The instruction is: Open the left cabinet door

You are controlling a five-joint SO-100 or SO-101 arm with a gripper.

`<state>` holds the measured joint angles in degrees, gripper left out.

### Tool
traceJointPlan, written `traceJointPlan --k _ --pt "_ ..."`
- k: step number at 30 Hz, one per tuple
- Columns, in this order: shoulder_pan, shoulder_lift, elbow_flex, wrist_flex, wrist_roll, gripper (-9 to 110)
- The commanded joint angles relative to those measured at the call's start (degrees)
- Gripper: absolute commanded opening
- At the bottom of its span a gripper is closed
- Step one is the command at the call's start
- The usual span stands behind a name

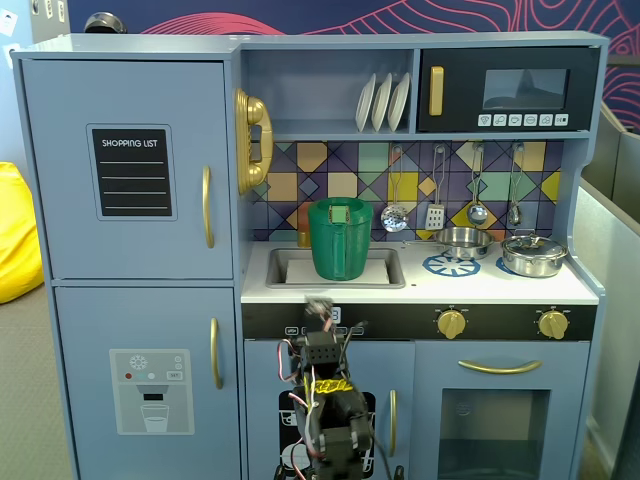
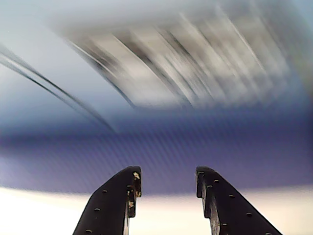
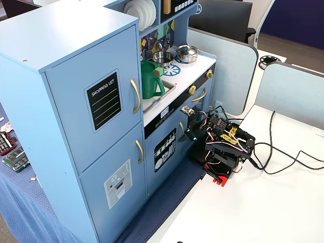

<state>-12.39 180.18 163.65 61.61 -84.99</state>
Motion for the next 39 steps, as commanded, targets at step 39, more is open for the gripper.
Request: traceJointPlan --k 39 --pt "-25.1 -47.8 -50.1 -63.4 -12.0 21"
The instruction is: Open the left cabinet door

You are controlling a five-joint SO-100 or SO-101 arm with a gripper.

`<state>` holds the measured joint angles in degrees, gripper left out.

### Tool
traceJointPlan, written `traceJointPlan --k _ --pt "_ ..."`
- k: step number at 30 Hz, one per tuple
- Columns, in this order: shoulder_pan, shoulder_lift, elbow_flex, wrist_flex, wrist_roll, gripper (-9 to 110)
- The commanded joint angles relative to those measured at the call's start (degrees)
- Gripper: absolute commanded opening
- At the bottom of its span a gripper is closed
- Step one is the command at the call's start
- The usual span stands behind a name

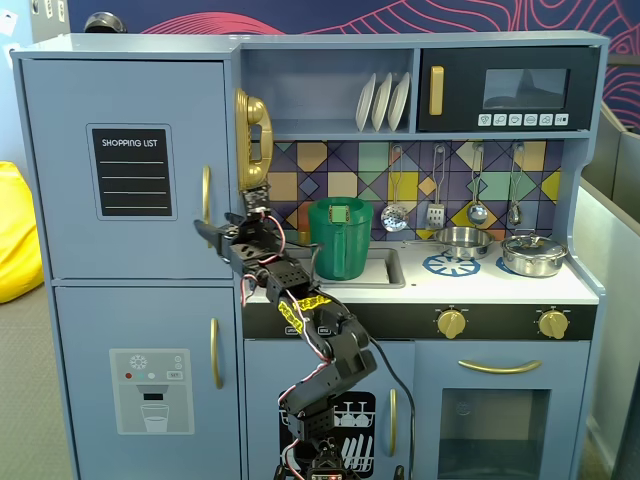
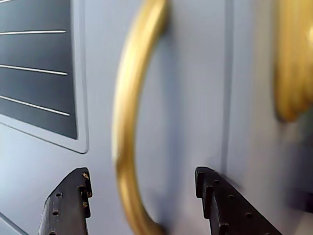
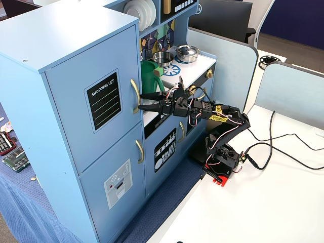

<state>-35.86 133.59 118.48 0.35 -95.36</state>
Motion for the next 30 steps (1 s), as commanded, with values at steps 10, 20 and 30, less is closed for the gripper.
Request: traceJointPlan --k 10,20,30 --pt "-14.5 -2.5 -5.9 -2.2 -12.1 18" --pt "-22.1 8.3 0.4 -0.4 -23.8 15" --pt "-5.7 27.1 6.9 12.2 -16.4 14"
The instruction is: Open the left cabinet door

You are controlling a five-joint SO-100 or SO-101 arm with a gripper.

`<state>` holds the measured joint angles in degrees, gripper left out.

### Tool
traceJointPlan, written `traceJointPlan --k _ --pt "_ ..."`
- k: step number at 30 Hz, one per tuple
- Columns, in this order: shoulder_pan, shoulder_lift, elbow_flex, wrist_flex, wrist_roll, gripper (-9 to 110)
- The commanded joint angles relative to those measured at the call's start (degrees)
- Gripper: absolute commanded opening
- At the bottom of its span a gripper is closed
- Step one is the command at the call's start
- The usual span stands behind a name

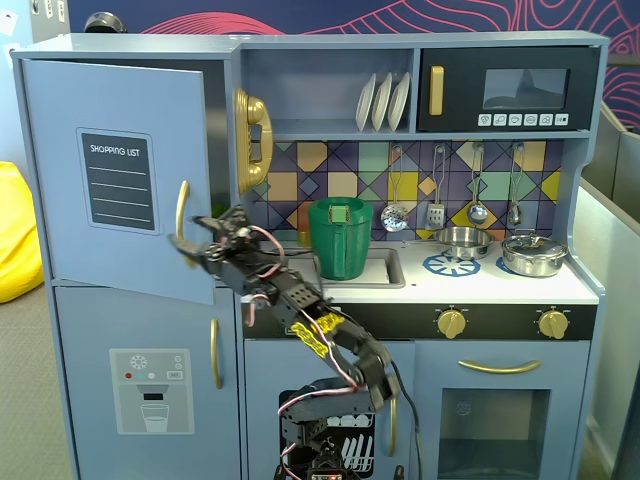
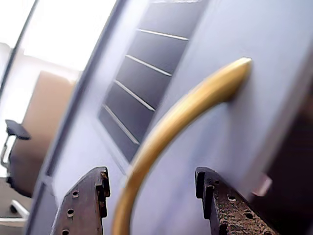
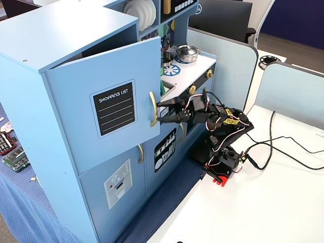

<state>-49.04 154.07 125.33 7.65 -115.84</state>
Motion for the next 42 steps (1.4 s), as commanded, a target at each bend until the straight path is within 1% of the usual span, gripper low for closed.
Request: traceJointPlan --k 1,3,6,10,12,16,21,25,28,29,31,34,38,40,42 --pt "10.5 7.6 0.2 6.5 5.1 14" --pt "16.0 7.9 1.0 6.8 7.1 15" --pt "20.7 6.1 1.4 6.7 9.6 14" --pt "22.1 -0.1 1.7 1.4 9.9 13" --pt "20.1 -3.8 1.3 -3.2 8.6 13" --pt "12.5 -7.9 -0.3 -7.1 4.5 12" --pt "0.9 -8.6 -1.4 -7.6 -0.7 11" --pt "-7.0 -7.6 -1.4 -7.4 -2.0 11" --pt "-8.4 -7.1 -1.5 -6.7 -3.1 10" --pt "-7.2 -6.9 -1.5 -6.8 -3.0 10" --pt "-1.3 -6.2 -0.3 -7.1 -0.4 10" --pt "14.2 -3.3 4.4 -2.9 5.4 11" --pt "31.6 2.1 10.3 15.5 12.2 11" --pt "36.8 5.0 14.2 22.9 16.6 11" --pt "40.6 8.1 18.2 30.1 17.7 12"
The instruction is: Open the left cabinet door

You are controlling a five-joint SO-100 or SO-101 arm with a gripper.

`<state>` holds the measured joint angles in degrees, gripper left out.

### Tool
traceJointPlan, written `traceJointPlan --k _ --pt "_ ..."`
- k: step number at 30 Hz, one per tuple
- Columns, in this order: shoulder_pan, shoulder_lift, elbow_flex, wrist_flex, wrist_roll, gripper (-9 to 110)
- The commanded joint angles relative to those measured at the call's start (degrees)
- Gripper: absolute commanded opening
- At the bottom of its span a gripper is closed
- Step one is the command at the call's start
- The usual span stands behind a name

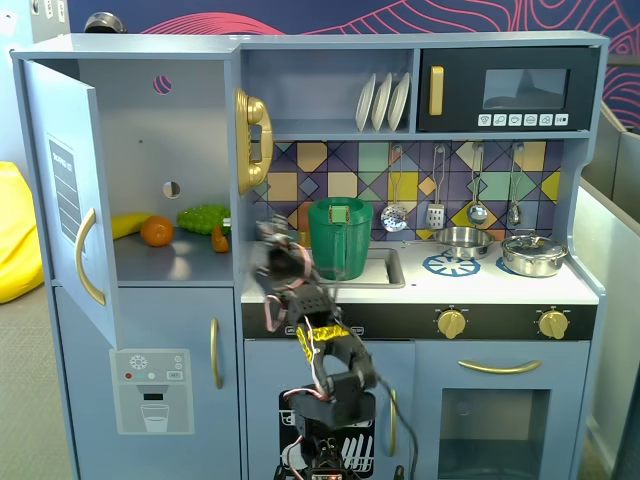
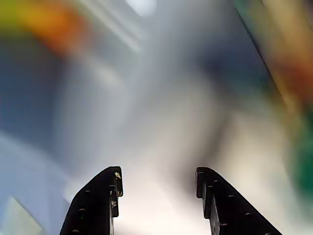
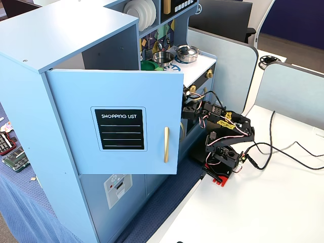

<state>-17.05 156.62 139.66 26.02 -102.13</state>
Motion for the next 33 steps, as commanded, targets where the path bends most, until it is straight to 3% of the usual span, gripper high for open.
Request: traceJointPlan --k 1,11,14,26,33 --pt "9.8 7.2 5.9 14.9 4.9 13" --pt "16.5 19.4 31.2 33.8 11.8 11" --pt "14.6 19.3 32.0 39.9 16.4 10" --pt "14.6 25.3 32.1 61.2 14.9 2" --pt "16.7 25.5 32.1 61.7 16.3 0"
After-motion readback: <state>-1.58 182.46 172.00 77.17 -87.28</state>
